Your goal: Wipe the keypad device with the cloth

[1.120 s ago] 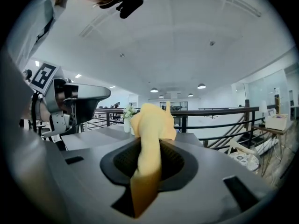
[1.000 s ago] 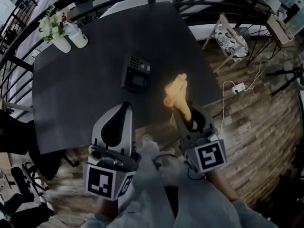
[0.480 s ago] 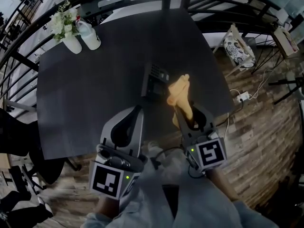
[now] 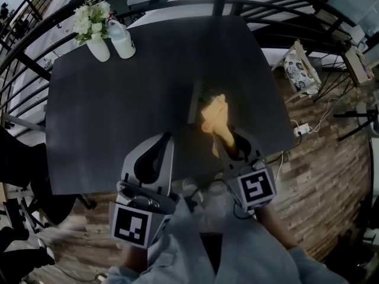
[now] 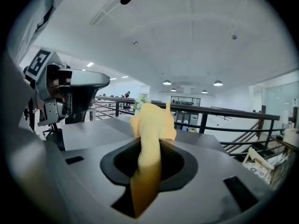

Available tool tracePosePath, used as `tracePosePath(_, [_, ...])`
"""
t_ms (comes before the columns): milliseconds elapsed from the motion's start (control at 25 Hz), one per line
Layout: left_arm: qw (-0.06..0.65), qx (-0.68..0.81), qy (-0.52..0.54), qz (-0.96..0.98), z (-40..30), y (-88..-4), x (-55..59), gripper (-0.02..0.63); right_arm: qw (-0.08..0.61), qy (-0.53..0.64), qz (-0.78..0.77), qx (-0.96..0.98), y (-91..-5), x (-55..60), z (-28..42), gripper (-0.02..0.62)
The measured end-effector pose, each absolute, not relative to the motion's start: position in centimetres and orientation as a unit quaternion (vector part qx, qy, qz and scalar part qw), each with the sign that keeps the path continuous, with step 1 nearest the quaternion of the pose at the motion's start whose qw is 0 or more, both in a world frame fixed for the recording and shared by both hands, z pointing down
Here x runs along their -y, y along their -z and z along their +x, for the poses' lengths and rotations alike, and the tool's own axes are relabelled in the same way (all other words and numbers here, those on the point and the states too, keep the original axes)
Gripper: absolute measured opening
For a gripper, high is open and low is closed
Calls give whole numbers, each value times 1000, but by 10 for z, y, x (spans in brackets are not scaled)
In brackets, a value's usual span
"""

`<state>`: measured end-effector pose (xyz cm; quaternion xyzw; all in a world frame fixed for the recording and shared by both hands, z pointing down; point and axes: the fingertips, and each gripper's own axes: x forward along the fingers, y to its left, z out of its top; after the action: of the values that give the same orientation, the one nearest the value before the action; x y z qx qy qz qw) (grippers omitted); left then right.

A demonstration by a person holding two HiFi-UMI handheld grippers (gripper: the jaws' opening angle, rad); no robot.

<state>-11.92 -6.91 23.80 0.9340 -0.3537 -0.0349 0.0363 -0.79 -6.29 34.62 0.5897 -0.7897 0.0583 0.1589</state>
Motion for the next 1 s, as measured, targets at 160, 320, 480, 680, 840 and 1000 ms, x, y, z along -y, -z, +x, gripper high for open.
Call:
tracePosePath(160, [38, 384, 39, 922, -134, -239, 76, 12, 170, -57, 557, 811, -357, 77, -25, 100])
tracePosePath(320, [39, 413, 37, 909, -141, -238, 83, 13, 181, -59, 524, 830, -370, 94, -39, 100])
tracePosePath(480, [42, 437, 34, 898, -145, -239, 91, 13, 203, -61, 484, 849, -386, 107, -51, 100])
tracePosePath(680, [50, 463, 37, 884, -141, -240, 99, 12, 223, -65, 439, 868, -402, 115, -56, 100])
tracePosePath(840, [42, 488, 42, 871, -131, -237, 106, 12, 241, -65, 398, 883, -412, 117, -55, 100])
tracePosePath(1000, [51, 506, 34, 860, -122, -244, 105, 14, 258, -64, 358, 895, -421, 117, -54, 100])
